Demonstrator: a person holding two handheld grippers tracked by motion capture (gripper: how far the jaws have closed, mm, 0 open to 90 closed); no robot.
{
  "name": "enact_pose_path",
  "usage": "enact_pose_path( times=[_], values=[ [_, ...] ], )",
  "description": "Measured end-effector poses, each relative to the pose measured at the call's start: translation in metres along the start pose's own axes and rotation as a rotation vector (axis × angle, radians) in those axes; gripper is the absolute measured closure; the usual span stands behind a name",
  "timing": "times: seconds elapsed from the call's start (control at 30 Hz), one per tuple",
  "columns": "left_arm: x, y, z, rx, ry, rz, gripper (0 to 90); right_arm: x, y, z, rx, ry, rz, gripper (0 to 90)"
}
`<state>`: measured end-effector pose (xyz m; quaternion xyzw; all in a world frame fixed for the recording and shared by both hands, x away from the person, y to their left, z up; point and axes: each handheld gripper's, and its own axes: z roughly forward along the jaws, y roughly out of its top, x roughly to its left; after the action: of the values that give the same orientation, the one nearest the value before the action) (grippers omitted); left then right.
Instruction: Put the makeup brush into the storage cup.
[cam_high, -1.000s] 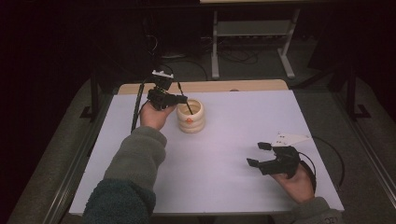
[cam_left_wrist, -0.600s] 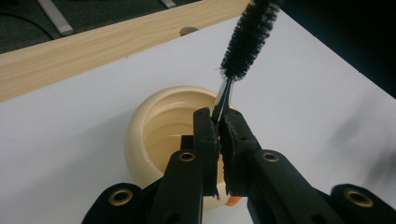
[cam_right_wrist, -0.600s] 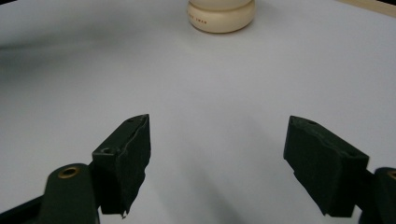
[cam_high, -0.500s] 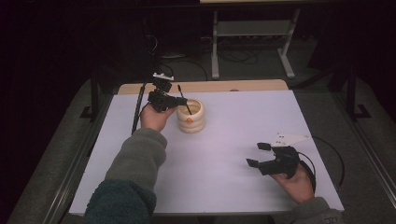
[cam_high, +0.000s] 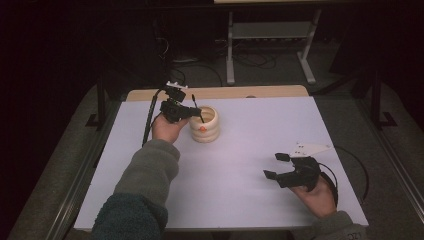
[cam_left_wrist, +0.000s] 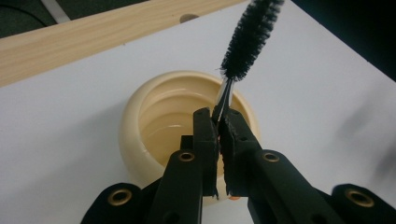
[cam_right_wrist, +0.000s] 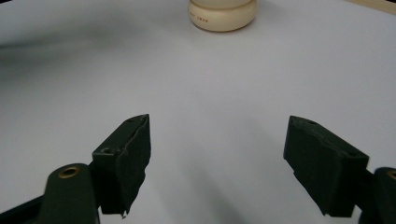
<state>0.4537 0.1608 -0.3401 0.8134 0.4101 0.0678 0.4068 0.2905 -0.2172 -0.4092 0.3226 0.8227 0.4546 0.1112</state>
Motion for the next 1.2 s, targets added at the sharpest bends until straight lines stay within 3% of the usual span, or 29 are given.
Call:
enact_pose_path(
  times=[0.3,0.47,0.9,1.2],
  values=[
    [0.0,-0.007,0.003,0.013,0.004,-0.007,84.5,0.0,0.0,0.0,0.003,-0.001,-0.003,22.0],
    [-0.002,-0.008,0.002,0.034,0.031,0.018,77.6,0.0,0.0,0.0,0.003,-0.002,-0.004,22.0],
    [0.002,-0.019,-0.012,-0.001,0.051,0.014,63.4,0.0,0.0,0.001,0.004,-0.003,-0.004,22.0],
    [0.005,-0.028,-0.019,-0.01,0.053,0.011,60.6,0.0,0.0,0.001,0.012,-0.006,0.005,22.0]
  ],
)
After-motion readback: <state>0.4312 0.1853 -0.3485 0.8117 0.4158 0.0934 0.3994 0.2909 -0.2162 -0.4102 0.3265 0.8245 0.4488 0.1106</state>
